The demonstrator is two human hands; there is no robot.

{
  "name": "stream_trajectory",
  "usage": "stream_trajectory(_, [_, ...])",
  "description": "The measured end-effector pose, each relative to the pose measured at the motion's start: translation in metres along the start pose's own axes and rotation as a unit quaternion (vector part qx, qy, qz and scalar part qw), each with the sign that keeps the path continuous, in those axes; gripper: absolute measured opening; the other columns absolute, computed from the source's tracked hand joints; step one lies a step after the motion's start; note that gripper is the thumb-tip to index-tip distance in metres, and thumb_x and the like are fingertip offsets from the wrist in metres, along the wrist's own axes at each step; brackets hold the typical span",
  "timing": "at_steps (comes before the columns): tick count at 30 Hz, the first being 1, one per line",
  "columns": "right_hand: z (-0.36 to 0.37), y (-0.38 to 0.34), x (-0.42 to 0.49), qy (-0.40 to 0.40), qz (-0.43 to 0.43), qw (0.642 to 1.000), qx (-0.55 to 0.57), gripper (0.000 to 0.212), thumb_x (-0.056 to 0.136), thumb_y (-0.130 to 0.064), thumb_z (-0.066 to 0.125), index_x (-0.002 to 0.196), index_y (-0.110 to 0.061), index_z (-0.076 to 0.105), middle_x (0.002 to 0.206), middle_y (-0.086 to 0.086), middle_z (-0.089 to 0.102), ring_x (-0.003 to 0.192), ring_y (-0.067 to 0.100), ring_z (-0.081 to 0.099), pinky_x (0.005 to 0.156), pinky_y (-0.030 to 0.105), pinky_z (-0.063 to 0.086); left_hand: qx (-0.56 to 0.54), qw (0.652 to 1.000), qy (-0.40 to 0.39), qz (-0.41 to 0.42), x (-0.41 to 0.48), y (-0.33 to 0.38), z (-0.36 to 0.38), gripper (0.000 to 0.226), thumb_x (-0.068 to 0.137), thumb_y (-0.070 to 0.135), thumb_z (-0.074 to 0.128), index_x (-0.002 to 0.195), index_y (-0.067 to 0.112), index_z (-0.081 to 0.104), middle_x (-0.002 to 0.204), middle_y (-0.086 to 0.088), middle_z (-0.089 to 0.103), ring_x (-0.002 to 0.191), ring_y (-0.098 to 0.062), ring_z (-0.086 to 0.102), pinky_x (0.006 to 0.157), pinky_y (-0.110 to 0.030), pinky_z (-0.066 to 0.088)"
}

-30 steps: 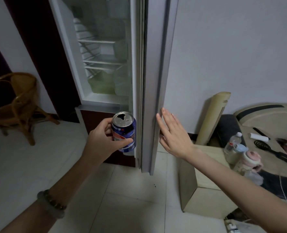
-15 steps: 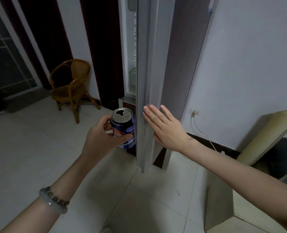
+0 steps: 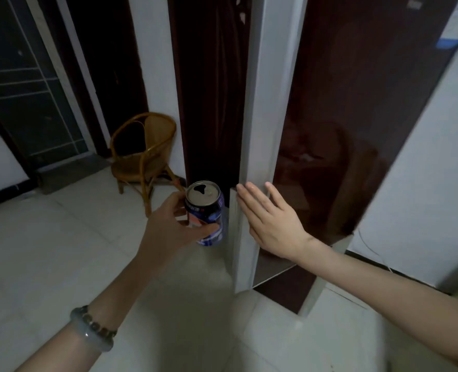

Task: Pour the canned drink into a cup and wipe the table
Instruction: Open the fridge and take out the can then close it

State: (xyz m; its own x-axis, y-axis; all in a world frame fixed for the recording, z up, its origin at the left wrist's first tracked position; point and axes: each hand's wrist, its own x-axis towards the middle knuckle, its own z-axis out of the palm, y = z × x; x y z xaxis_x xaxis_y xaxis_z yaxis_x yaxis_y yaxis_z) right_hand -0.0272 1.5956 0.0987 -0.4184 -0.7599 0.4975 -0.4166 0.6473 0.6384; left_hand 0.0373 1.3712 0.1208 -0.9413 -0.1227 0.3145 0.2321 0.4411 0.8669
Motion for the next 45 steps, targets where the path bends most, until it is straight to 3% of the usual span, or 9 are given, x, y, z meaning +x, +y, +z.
stream_trajectory(4, [0.039, -0.004, 0.055, -0.034, 0.020, 0.999, -0.026, 0.059, 0.087, -0.026, 0.040, 0.139, 0.001, 0.039, 0.150, 0.017, 0.032, 0.141, 0.031, 0.021, 0.115, 0.050, 0.007, -0.011, 0.999, -0.024, 0.019, 0.052, -0.025, -0.028, 0.078, 0.048, 0.045, 0.084, 0.117, 0.024, 0.054, 0.106, 0.019, 0.062, 0.095, 0.009, 0.060, 0.076, -0.007, 0.049])
stream_trajectory(8, [0.075, 0.003, 0.104, -0.075, 0.020, 0.995, -0.067, 0.058, 0.089, -0.030, 0.035, 0.137, 0.000, 0.041, 0.150, 0.018, 0.032, 0.141, 0.032, 0.026, 0.115, 0.051, 0.001, -0.013, 0.999, -0.031, 0.014, 0.095, -0.052, -0.046, 0.067, 0.059, 0.021, 0.087, 0.118, 0.020, 0.054, 0.110, 0.010, 0.065, 0.099, -0.003, 0.062, 0.080, -0.015, 0.052])
stream_trajectory(14, [0.127, 0.015, 0.163, -0.128, 0.043, 0.986, -0.102, 0.058, 0.087, -0.032, 0.044, 0.137, -0.001, 0.043, 0.148, 0.017, 0.035, 0.140, 0.033, 0.028, 0.114, 0.052, -0.003, -0.042, 0.998, -0.046, 0.000, 0.154, -0.082, -0.052, 0.061, 0.060, 0.009, 0.086, 0.112, 0.020, 0.055, 0.101, 0.014, 0.063, 0.089, 0.014, 0.059, 0.071, -0.006, 0.048])
stream_trajectory(19, [0.174, 0.029, 0.194, -0.140, 0.060, 0.983, -0.104, 0.059, 0.088, -0.033, 0.045, 0.138, -0.001, 0.041, 0.150, 0.017, 0.033, 0.141, 0.032, 0.025, 0.114, 0.051, 0.004, -0.050, 0.998, -0.044, -0.005, 0.209, -0.107, -0.045, 0.060, 0.061, 0.007, 0.085, 0.112, 0.019, 0.054, 0.099, 0.016, 0.061, 0.087, 0.010, 0.060, 0.069, -0.005, 0.047])
stream_trajectory(23, [0.214, 0.042, 0.213, -0.134, 0.087, 0.982, -0.096, 0.056, 0.092, -0.034, 0.032, 0.135, -0.001, 0.045, 0.149, 0.018, 0.034, 0.141, 0.032, 0.025, 0.115, 0.051, 0.002, -0.058, 0.997, -0.051, -0.004, 0.261, -0.127, -0.033, 0.059, 0.060, 0.007, 0.085, 0.106, 0.027, 0.054, 0.097, 0.017, 0.063, 0.087, 0.013, 0.060, 0.068, -0.005, 0.046])
stream_trajectory(28, [0.258, 0.061, 0.232, -0.125, 0.108, 0.982, -0.087, 0.056, 0.092, -0.033, 0.027, 0.132, -0.001, 0.050, 0.148, 0.019, 0.035, 0.140, 0.033, 0.026, 0.115, 0.052, 0.002, -0.047, 0.996, -0.071, -0.005, 0.330, -0.147, -0.018, 0.066, 0.050, 0.033, 0.086, 0.110, 0.028, 0.057, 0.100, 0.014, 0.069, 0.094, 0.001, 0.064, 0.079, -0.020, 0.053])
stream_trajectory(35, [0.311, 0.091, 0.251, -0.156, 0.128, 0.975, -0.097, 0.060, 0.086, -0.037, 0.044, 0.136, -0.002, 0.045, 0.151, 0.018, 0.029, 0.142, 0.032, 0.022, 0.115, 0.051, -0.001, -0.055, 0.993, -0.108, 0.012, 0.404, -0.158, 0.007, 0.065, 0.044, 0.044, 0.084, 0.102, 0.040, 0.056, 0.098, 0.019, 0.069, 0.093, 0.005, 0.064, 0.085, -0.027, 0.054])
stream_trajectory(45, [0.366, 0.124, 0.252, -0.184, 0.168, 0.963, -0.099, 0.070, 0.086, -0.033, 0.050, 0.146, -0.004, 0.028, 0.154, 0.018, 0.020, 0.144, 0.031, 0.014, 0.116, 0.049, 0.009, -0.055, 0.983, -0.171, 0.026, 0.473, -0.168, 0.029, 0.067, 0.053, 0.029, 0.089, 0.112, 0.030, 0.056, 0.101, 0.015, 0.068, 0.088, 0.004, 0.065, 0.083, -0.026, 0.055])
